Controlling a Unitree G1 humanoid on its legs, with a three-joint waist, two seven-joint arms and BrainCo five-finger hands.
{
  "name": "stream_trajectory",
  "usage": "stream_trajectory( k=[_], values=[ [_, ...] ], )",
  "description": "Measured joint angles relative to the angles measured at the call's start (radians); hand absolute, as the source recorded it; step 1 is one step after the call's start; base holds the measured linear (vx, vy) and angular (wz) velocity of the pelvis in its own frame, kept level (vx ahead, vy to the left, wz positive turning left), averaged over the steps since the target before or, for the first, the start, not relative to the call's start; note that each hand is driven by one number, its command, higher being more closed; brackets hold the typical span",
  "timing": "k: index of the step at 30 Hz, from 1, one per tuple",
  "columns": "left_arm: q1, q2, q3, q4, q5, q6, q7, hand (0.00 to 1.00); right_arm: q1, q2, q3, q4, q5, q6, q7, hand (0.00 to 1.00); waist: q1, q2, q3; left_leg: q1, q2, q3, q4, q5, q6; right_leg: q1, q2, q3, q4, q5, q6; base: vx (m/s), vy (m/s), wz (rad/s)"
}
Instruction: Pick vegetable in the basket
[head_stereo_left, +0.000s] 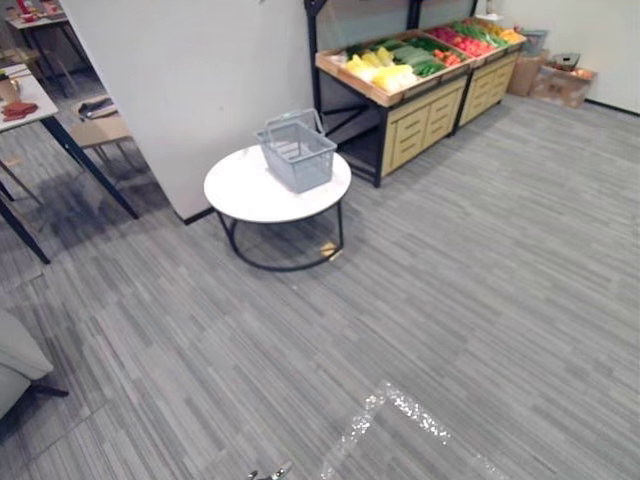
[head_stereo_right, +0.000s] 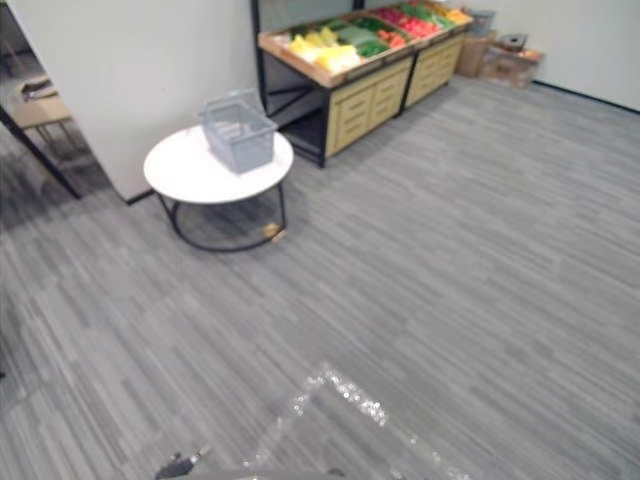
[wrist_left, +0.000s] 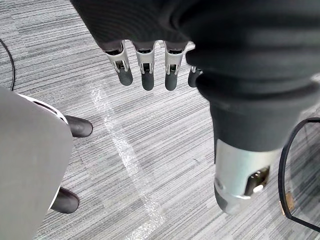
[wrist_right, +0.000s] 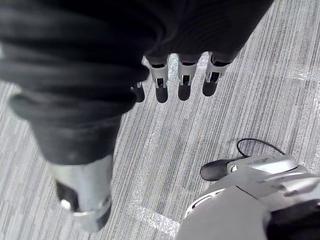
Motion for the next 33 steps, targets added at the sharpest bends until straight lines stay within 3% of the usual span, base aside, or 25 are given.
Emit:
stream_trajectory(
  k=[7,10,13,16,23,28,33],
  values=[
    [-0.005,0.004,-0.015,-0.002,0.001,0.004,-0.001,0.0,-0.012,-0.001,-0.012,-0.001,-0.007,0.0,-0.012,0.0,0.0,0.0,0.0,0.002,0.001,0.009,0.0,-0.002,-0.003,-0.001,0.001,0.009,0.0,0.0,0.0,0.0,-0.024,-0.03],
    [-0.007,0.01,-0.069,-0.061,0.026,0.007,0.023,0.0,-0.021,0.0,0.013,-0.065,-0.005,0.001,-0.041,0.0,0.0,0.006,0.01,0.0,0.001,0.017,0.0,-0.004,-0.006,-0.002,0.001,0.015,0.0,0.0,0.0,-0.03,-0.027,-0.06],
    [0.001,0.039,-0.147,-0.303,0.033,-0.004,0.078,0.0,-0.02,-0.009,0.076,-0.286,-0.003,-0.008,-0.081,0.0,0.0,0.007,0.014,-0.02,0.001,0.019,0.004,-0.004,-0.005,-0.025,0.001,0.017,0.0,0.006,-0.006,-0.04,-0.038,-0.03],
    [0.013,0.111,-0.216,-0.568,0.075,-0.076,0.094,0.0,-0.032,-0.075,0.139,-0.479,-0.055,-0.055,-0.079,0.0,0.001,0.009,0.013,-0.033,0.0,0.018,0.003,-0.001,-0.001,-0.038,0.001,0.015,0.0,0.009,-0.005,0.0,-0.025,0.01],
    [0.027,0.139,-0.333,-0.824,0.118,-0.141,0.077,0.0,-0.043,-0.135,0.247,-0.674,-0.165,-0.113,-0.03,0.0,-0.001,0.009,0.012,-0.034,-0.005,0.019,0.006,-0.001,-0.001,-0.035,-0.006,-0.003,0.001,0.009,-0.005,0.03,-0.018,0.04],
    [0.027,0.142,-0.381,-0.809,0.118,-0.149,0.067,0.0,-0.039,-0.135,0.295,-0.659,-0.162,-0.113,0.006,0.0,0.0,0.011,0.013,-0.057,-0.01,0.023,0.042,-0.001,-0.002,-0.045,-0.016,-0.004,0.012,0.011,0.0,0.0,-0.013,0.02],
    [-0.013,0.135,-0.409,-0.545,0.126,-0.127,0.052,0.0,-0.042,-0.131,0.279,-0.516,-0.16,-0.104,0.008,0.0,-0.001,0.029,0.024,-0.07,-0.007,0.024,0.078,-0.003,-0.005,-0.052,-0.021,-0.005,0.04,0.007,0.007,-0.01,-0.006,0.0]
  ],
)
